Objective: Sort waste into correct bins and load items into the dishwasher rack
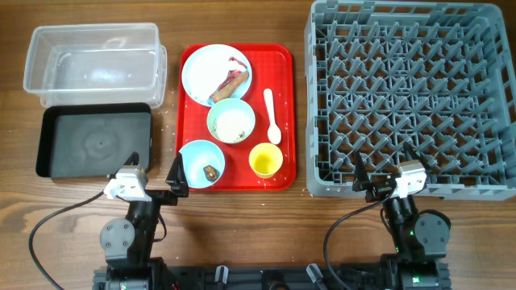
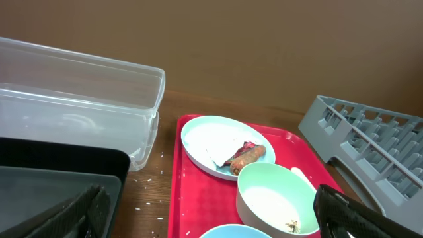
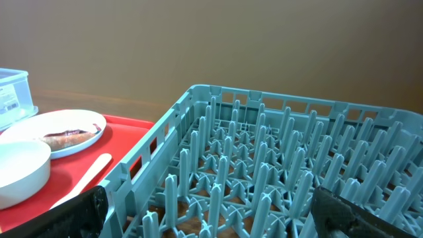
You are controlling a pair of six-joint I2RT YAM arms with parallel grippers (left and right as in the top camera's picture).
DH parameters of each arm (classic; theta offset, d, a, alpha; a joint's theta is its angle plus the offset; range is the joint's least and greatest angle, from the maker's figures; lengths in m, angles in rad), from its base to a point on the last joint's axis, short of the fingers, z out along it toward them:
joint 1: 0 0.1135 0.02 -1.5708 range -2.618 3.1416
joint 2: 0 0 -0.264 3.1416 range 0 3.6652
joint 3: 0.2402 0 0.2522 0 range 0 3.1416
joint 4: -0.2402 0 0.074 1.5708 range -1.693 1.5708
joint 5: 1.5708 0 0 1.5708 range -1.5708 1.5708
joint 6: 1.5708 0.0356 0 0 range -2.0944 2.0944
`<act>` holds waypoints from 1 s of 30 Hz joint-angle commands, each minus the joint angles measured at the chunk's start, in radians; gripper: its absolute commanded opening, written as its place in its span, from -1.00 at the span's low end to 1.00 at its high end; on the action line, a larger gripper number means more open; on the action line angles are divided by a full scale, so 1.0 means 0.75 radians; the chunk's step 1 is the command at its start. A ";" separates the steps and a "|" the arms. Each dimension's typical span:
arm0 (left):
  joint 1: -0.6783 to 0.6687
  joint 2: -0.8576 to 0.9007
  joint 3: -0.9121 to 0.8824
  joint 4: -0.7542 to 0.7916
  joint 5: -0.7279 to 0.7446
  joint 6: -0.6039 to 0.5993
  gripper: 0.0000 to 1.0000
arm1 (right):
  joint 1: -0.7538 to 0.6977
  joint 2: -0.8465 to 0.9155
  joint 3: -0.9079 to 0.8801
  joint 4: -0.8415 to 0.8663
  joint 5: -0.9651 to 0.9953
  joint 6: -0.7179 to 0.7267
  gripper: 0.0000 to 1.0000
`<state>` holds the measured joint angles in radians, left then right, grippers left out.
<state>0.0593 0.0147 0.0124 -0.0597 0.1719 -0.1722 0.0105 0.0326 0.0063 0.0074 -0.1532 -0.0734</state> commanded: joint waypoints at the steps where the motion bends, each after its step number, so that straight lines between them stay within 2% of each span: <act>1: 0.008 -0.016 -0.009 -0.003 -0.012 0.011 1.00 | 0.004 -0.011 -0.001 0.006 -0.006 -0.006 0.99; 30: 0.008 -0.013 -0.009 -0.002 -0.012 0.011 1.00 | 0.004 -0.011 -0.001 0.036 0.031 -0.042 0.99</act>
<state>0.0593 0.0147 0.0124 -0.0597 0.1719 -0.1722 0.0105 0.0326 0.0063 0.0299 -0.1524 -0.0780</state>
